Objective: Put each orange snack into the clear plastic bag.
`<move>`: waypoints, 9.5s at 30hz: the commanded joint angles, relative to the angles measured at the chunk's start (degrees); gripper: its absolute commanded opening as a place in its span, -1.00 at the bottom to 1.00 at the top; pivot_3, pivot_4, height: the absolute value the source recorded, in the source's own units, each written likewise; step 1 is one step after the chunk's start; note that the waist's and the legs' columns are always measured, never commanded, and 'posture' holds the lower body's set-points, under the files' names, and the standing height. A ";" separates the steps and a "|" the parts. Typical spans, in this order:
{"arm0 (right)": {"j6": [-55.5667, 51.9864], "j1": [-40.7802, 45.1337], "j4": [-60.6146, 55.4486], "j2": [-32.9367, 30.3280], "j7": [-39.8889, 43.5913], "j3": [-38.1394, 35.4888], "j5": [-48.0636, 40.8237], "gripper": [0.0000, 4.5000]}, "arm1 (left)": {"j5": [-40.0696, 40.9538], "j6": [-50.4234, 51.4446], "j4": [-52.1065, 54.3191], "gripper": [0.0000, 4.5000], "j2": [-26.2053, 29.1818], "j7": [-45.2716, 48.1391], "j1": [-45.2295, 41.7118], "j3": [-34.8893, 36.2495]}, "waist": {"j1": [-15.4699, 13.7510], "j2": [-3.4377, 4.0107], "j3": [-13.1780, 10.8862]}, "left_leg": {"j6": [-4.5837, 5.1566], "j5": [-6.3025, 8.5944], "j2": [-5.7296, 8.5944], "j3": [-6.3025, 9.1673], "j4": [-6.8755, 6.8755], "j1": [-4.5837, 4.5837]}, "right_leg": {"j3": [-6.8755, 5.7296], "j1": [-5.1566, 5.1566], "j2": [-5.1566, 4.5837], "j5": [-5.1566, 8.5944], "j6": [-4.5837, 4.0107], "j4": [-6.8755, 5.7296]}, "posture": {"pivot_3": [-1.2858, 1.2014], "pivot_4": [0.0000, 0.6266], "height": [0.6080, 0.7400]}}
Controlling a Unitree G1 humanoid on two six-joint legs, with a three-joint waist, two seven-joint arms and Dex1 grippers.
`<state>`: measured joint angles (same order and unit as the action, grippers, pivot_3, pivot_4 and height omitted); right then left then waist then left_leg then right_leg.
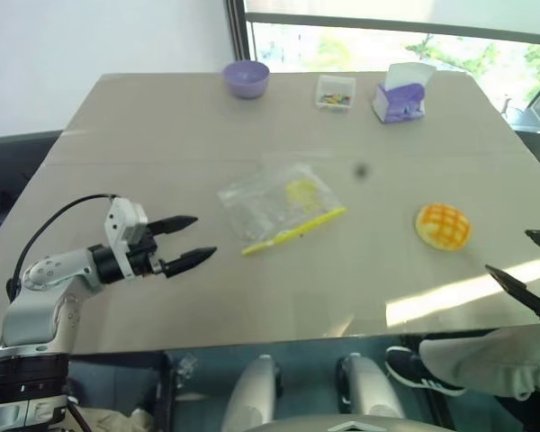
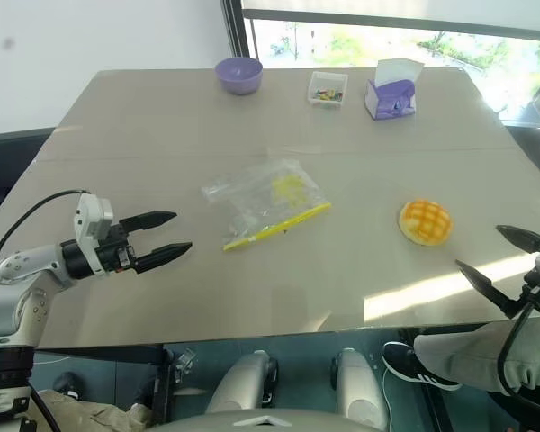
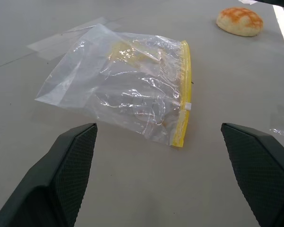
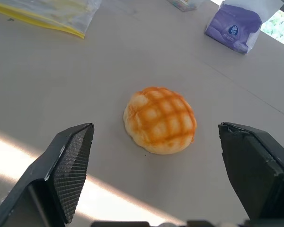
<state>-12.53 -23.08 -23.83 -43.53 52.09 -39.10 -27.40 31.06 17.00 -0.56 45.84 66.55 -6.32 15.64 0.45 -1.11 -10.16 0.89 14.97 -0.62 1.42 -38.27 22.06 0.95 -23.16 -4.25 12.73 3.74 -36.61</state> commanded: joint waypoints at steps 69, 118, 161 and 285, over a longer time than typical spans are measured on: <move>7.94 37.24 10.27 14.52 -23.93 48.74 36.73 1.00 | 33.41 75.50 -23.66 -0.98 -29.15 -53.42 -42.61 23.12 | 0.54 -0.09 -0.02 | -0.24 -0.14 0.15 0.44 -0.03 0.06 | -0.07 -0.12 0.03 -0.18 0.22 -0.23 | 0.03 -0.52 1.00; -8.29 55.78 22.56 25.93 -39.38 50.15 55.40 -1.00 | -6.47 10.93 17.48 0.36 -3.11 -13.81 -22.21 -19.22 | 1.52 -0.04 -0.04 | -0.31 -0.18 0.34 0.30 0.20 0.75 | -0.14 -0.73 -0.20 -0.19 0.21 -0.11 | 0.03 -0.52 1.00; -16.04 58.28 17.16 29.72 -37.29 51.34 52.61 -1.00 | -25.41 10.68 16.81 0.36 -13.31 -24.61 -22.88 -29.39 | 1.67 -0.05 -0.04 | -0.28 -0.18 0.29 0.38 0.14 0.72 | -0.19 -0.73 -0.11 -0.19 0.22 -0.22 | 0.03 -0.52 1.00; 3.67 44.38 16.45 16.00 -31.62 54.93 51.34 0.97 | -28.60 -19.53 -11.13 -1.00 -16.71 -14.78 -29.35 -24.38 | 1.45 -0.04 -0.03 | -0.27 -0.18 0.23 0.43 -0.05 0.71 | -0.25 -0.66 -0.02 -0.20 0.22 -0.33 | 0.03 -0.52 1.00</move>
<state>-8.46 22.89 -3.88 -25.56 19.73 21.28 25.90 3.39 -3.41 -11.64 28.33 53.78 -34.45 -10.33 1.91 -1.15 -10.19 0.62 14.79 -0.40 1.85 -38.31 22.77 0.71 -23.82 -4.27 12.54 3.97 -36.94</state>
